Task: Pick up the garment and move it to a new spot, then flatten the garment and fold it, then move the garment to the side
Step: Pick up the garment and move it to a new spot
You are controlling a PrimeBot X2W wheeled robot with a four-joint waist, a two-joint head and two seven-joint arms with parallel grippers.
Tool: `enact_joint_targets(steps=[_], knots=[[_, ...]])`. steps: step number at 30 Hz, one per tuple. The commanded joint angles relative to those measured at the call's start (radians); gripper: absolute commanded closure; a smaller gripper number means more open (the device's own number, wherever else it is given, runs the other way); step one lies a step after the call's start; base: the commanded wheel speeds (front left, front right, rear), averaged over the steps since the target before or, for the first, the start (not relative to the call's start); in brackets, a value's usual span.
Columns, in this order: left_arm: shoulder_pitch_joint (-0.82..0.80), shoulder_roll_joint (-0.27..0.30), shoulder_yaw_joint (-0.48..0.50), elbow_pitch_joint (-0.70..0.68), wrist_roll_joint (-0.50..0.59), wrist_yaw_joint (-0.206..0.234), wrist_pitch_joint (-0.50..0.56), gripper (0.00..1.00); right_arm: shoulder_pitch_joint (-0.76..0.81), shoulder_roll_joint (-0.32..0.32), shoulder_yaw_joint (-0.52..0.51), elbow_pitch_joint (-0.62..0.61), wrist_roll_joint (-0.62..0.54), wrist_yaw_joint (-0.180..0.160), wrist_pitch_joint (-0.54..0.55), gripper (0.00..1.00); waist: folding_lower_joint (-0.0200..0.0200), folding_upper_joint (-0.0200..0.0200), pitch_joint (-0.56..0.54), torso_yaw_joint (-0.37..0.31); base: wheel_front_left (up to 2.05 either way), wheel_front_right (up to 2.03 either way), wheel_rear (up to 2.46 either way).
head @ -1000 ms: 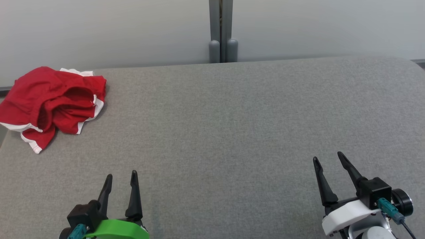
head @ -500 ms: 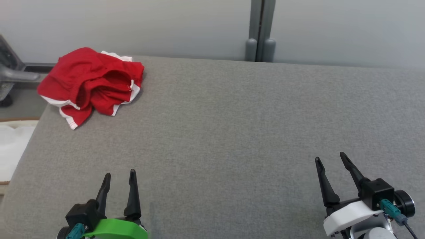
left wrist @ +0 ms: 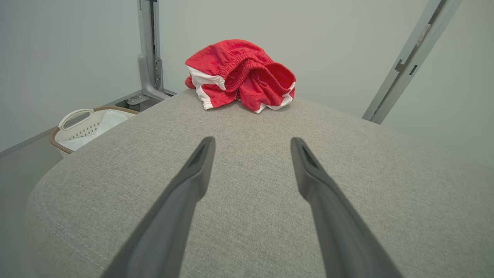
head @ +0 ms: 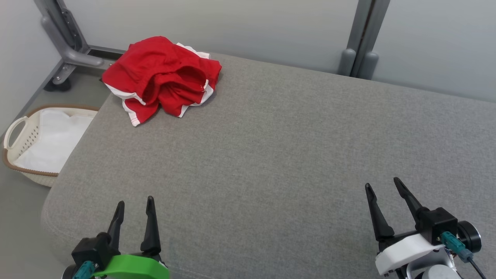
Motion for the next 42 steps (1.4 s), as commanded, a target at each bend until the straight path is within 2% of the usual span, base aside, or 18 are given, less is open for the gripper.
enact_joint_targets(steps=[1, 9, 14, 18, 23, 26, 29, 33, 36, 42], knots=[[0.01, 0.006, 0.003, -0.004, 0.003, -0.001, -0.001, 0.0, -0.008, -0.005, -0.001, 0.001, 0.002, 0.0, -0.002, 0.0, 0.0, 0.0, 0.004, 0.002, 0.0, 0.0, 0.0], [-0.017, 0.006, 0.017, -0.025, -0.003, 0.007, -0.001, 0.0, -0.019, -0.004, -0.011, -0.009, -0.013, 0.0, -0.002, 0.0, 0.0, 0.0, 0.027, -0.009, 0.0, 0.0, 0.0], [-0.048, 0.005, 0.064, -0.09, -0.006, 0.024, -0.001, 0.0, -0.029, -0.005, -0.017, -0.019, -0.02, 0.0, -0.002, 0.0, 0.0, 0.0, 0.052, -0.022, 0.0, 0.0, 0.0], [-0.114, 0.015, 0.116, -0.149, 0.032, 0.009, -0.001, 0.0, -0.044, -0.005, -0.021, -0.028, -0.031, 0.0, -0.002, 0.0, 0.0, 0.0, 0.081, -0.036, 0.0, 0.0, 0.0], [-0.284, 0.115, 0.167, -0.175, 0.077, -0.013, -0.001, 0.0, -0.075, -0.005, -0.019, -0.043, -0.058, 0.0, -0.002, 0.0, 0.0, 0.0, 0.131, -0.064, 0.0, 0.0, 0.0], [-0.403, 0.186, 0.196, -0.158, 0.061, -0.017, 0.022, 0.0, -0.097, -0.005, -0.018, -0.051, -0.078, 0.0, -0.002, 0.0, 0.0, 0.0, 0.171, -0.086, 0.0, 0.0, 0.0], [-0.515, 0.266, 0.212, -0.116, 0.064, -0.022, 0.067, 0.0, -0.119, -0.004, -0.006, -0.06, -0.093, 0.0, -0.002, 0.0, 0.0, 0.0, 0.217, -0.118, 0.0, 0.0, 0.0], [-0.63, 0.344, 0.216, -0.013, 0.046, -0.029, 0.134, 0.0, -0.148, -0.005, 0.008, -0.073, -0.119, 0.0, -0.002, 0.0, 0.0, 0.0, 0.28, -0.155, 0.0, 0.0, 0.0], [-0.685, 0.378, 0.207, 0.072, 0.034, -0.031, 0.186, 0.0, -0.169, -0.004, 0.017, -0.088, -0.135, 0.0, -0.002, 0.0, 0.0, 0.0, 0.325, -0.181, 0.0, 0.0, 0.0], [-0.784, 0.396, 0.156, 0.254, 0.006, -0.036, 0.256, 0.0, -0.201, -0.004, 0.027, -0.114, -0.158, 0.0, -0.002, 0.0, 0.0, 0.0, 0.409, -0.216, 0.0, 0.0, 0.0]])
